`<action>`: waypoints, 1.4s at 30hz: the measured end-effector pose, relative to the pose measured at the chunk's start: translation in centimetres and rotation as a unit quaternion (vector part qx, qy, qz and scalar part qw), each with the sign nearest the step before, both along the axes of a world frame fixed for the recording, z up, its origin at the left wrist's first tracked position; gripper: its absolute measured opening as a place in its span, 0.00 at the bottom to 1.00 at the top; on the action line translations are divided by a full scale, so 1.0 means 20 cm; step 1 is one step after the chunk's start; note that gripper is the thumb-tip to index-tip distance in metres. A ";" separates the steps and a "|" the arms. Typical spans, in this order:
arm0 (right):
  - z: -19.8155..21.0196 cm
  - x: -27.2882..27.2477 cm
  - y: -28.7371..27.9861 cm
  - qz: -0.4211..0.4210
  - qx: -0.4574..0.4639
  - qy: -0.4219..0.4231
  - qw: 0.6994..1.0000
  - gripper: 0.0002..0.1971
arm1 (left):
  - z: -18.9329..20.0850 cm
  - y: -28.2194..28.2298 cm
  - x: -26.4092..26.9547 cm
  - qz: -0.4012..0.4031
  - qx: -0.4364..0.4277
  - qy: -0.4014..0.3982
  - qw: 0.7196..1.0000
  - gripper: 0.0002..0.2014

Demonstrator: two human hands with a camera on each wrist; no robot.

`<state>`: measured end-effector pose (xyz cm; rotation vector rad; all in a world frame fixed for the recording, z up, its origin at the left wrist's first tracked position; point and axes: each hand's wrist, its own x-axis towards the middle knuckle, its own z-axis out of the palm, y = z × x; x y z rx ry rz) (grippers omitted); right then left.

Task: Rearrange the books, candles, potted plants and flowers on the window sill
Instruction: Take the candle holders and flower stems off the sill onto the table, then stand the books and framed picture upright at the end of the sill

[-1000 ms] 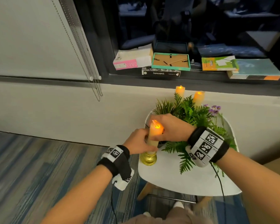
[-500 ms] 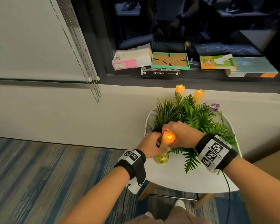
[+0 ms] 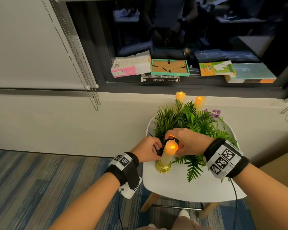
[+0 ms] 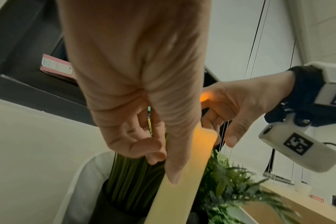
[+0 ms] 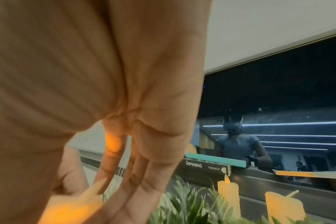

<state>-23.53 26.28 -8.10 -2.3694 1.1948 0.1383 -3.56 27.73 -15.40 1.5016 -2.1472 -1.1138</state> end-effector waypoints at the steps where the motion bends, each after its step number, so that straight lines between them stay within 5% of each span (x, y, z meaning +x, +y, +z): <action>1: 0.02 -0.01 0.00 0.005 0.006 0.003 1.000 0.30 | 0.02 -0.01 0.01 -0.006 0.005 -0.002 1.000 0.18; 10: 0.26 -0.08 -0.13 -0.045 -0.003 -0.062 0.997 0.25 | 0.35 -0.17 0.14 0.001 -0.049 0.012 0.999 0.08; 21: 0.52 -0.24 -0.61 -0.080 -0.094 -0.112 0.986 0.18 | 0.75 -0.64 0.17 0.118 -0.151 -0.022 0.981 0.05; 27: 0.59 -0.34 -0.95 -0.116 -0.148 -0.144 0.971 0.16 | 0.76 -0.85 0.14 0.190 -0.170 -0.013 0.967 0.09; 42: 0.25 -0.31 -1.38 -0.132 -0.248 -0.045 0.959 0.15 | 0.58 -1.10 0.02 0.239 -0.111 -0.061 0.963 0.12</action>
